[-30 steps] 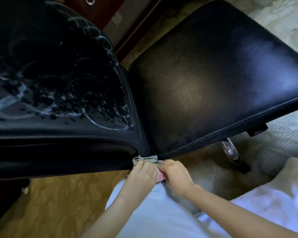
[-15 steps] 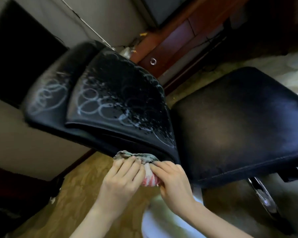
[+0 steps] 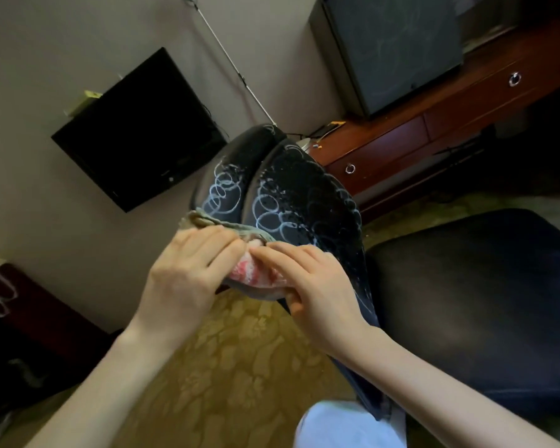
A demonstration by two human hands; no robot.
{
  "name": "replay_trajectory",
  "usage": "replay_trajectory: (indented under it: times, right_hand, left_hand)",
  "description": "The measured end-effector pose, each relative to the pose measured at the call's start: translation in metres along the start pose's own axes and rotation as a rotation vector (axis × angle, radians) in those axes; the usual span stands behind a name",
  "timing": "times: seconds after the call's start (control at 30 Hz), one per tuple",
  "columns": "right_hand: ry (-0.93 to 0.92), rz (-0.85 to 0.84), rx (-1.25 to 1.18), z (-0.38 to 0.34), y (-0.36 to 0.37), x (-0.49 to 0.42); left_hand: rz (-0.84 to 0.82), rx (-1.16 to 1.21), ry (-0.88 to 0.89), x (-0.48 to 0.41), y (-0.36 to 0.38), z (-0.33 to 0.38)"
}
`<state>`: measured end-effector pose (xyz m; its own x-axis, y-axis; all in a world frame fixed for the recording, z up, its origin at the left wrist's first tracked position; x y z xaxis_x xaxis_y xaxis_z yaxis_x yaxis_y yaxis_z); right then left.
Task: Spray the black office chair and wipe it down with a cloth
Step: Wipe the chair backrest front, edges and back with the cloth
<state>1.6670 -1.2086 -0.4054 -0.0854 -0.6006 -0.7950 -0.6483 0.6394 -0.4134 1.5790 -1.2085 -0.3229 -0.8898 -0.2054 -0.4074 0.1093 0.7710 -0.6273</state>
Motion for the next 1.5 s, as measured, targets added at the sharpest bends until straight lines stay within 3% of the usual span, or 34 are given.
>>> replay_trajectory:
  times: [0.2, 0.4, 0.63, 0.9, 1.27, 1.5]
  right_hand:
    - [-0.073, -0.020, -0.061, -0.026, 0.000, -0.042]
    - [-0.079, -0.040, -0.199, -0.021, -0.009, -0.068]
    - [-0.049, 0.040, -0.117, -0.004, -0.013, -0.110]
    - [0.010, 0.069, -0.050, 0.031, 0.000, -0.136]
    - [0.156, -0.055, 0.067, 0.130, 0.038, -0.212]
    - [0.220, -0.105, -0.055, 0.154, 0.047, -0.226]
  left_hand:
    - [-0.091, 0.135, -0.097, -0.004, -0.008, -0.059]
    - [-0.242, 0.318, -0.070, -0.022, 0.000, -0.088]
    - [-0.378, 0.488, -0.032, -0.052, 0.014, -0.107]
    - [-0.429, 0.425, -0.061, -0.088, 0.045, -0.127]
    - [-0.483, 0.294, -0.122, -0.174, 0.141, -0.165]
    - [-0.530, 0.233, -0.180, -0.188, 0.157, -0.173]
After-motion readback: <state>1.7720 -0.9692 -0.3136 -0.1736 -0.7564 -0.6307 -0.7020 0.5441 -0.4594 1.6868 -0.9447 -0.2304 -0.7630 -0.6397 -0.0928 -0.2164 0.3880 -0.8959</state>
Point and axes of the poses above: each hand's wrist, its own x-axis away from the middle knuckle, its own y-axis out of the palm, z = x × y, the point moved 10 cm from there along -x, towards the middle knuckle, and after that the axes turned 7 degrees about -z, right-handed, at the moved point
